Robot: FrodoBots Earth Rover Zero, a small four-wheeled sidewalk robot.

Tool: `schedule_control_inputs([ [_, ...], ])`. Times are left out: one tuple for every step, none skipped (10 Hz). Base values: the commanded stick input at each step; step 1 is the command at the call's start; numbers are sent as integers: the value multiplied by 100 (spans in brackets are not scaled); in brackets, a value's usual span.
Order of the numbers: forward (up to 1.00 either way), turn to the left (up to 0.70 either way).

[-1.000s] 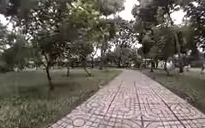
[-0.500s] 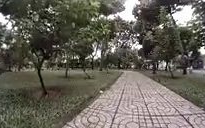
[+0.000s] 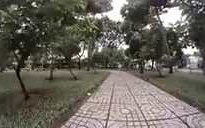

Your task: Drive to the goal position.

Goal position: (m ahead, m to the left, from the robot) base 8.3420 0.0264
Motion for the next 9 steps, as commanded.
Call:
schedule_control_inputs([
  [70,0],
  [70,0],
  [70,0],
  [70,0],
  [70,0],
  [70,0],
  [70,0],
  [70,0],
  [70,0],
])
